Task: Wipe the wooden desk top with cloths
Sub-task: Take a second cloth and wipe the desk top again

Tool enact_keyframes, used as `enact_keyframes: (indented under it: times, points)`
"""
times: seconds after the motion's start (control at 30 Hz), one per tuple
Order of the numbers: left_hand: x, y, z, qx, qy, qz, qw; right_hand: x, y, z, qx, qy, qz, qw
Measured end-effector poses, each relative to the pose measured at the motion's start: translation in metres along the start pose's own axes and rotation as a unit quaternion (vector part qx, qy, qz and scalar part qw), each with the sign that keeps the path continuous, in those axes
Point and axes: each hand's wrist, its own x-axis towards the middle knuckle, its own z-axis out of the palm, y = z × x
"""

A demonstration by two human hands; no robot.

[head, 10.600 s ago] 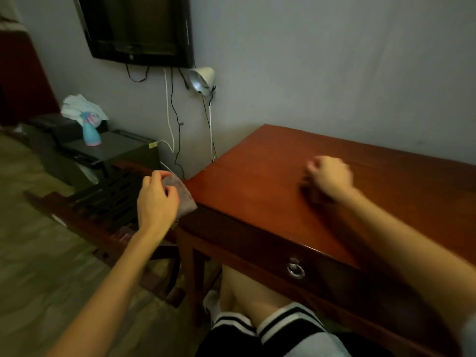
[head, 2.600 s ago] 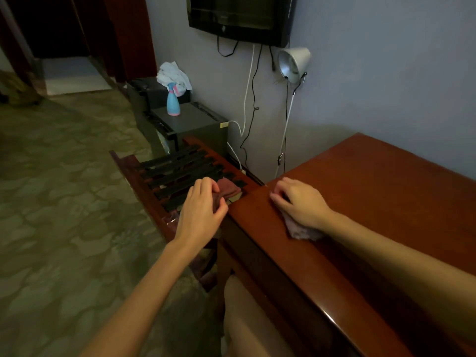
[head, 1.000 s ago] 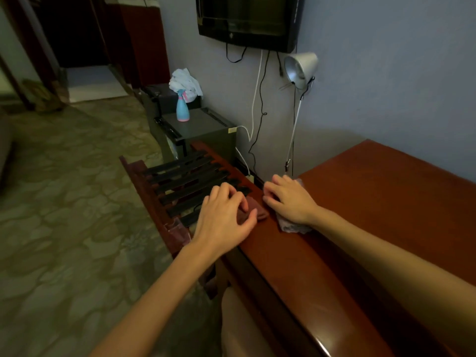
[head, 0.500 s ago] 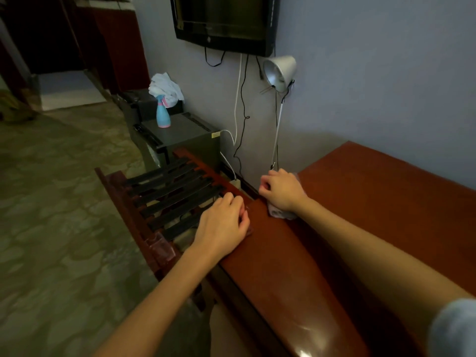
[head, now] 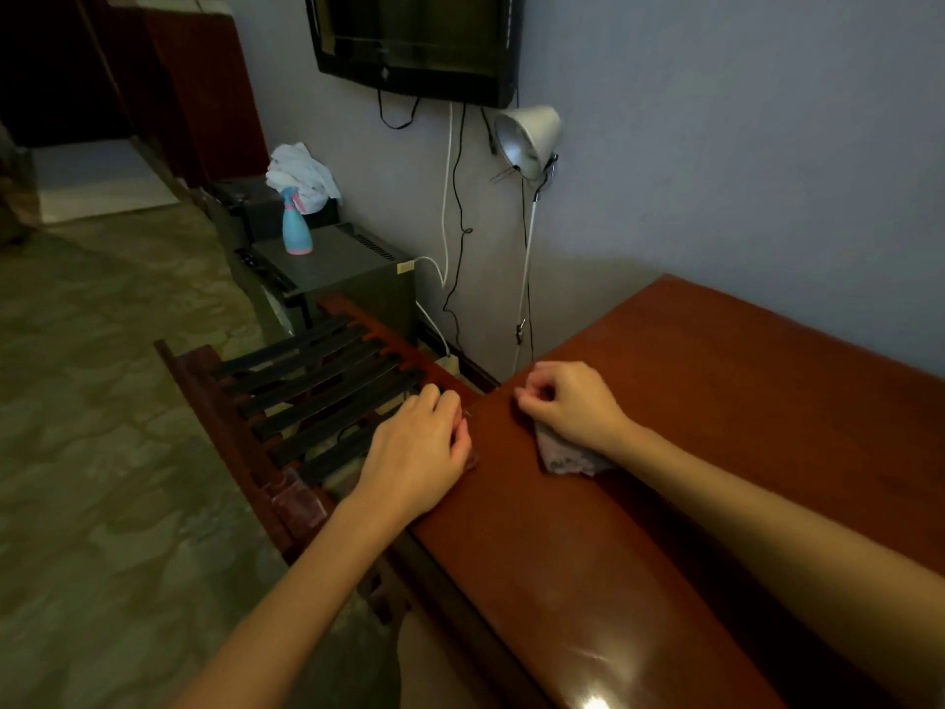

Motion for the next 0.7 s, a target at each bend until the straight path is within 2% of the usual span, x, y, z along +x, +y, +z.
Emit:
enact_keyframes:
  times: [0.1,0.17,0.23,0.37,0.5,0.57,0.7]
  points:
    - [-0.001,-0.001,0.001,-0.002,0.003,0.002,1.000,0.037,0.009,0.003,-0.065,0.017,0.077,0.995]
    - [-0.001,-0.001,0.000,-0.002,0.005,0.004,1.000,0.055,0.004,0.008,-0.099,0.008,0.098,0.990]
    - [-0.001,0.000,-0.001,0.000,0.006,0.003,1.000,0.060,-0.014,0.016,-0.116,-0.017,0.082,0.990]
    - [-0.003,-0.001,-0.002,-0.009,-0.001,0.009,1.000,0.028,-0.051,0.031,-0.068,-0.025,-0.020,0.997]
    - [-0.002,-0.005,-0.004,-0.027,-0.019,0.016,0.999,-0.006,-0.034,0.013,-0.050,-0.033,-0.029,0.998]
    - [-0.002,-0.003,-0.005,-0.024,-0.018,0.016,0.999,-0.011,-0.014,-0.001,-0.063,-0.039,-0.007,0.997]
    - [-0.003,0.001,-0.006,-0.016,-0.016,0.015,1.000,0.021,0.022,-0.018,-0.096,-0.013,0.099,0.990]
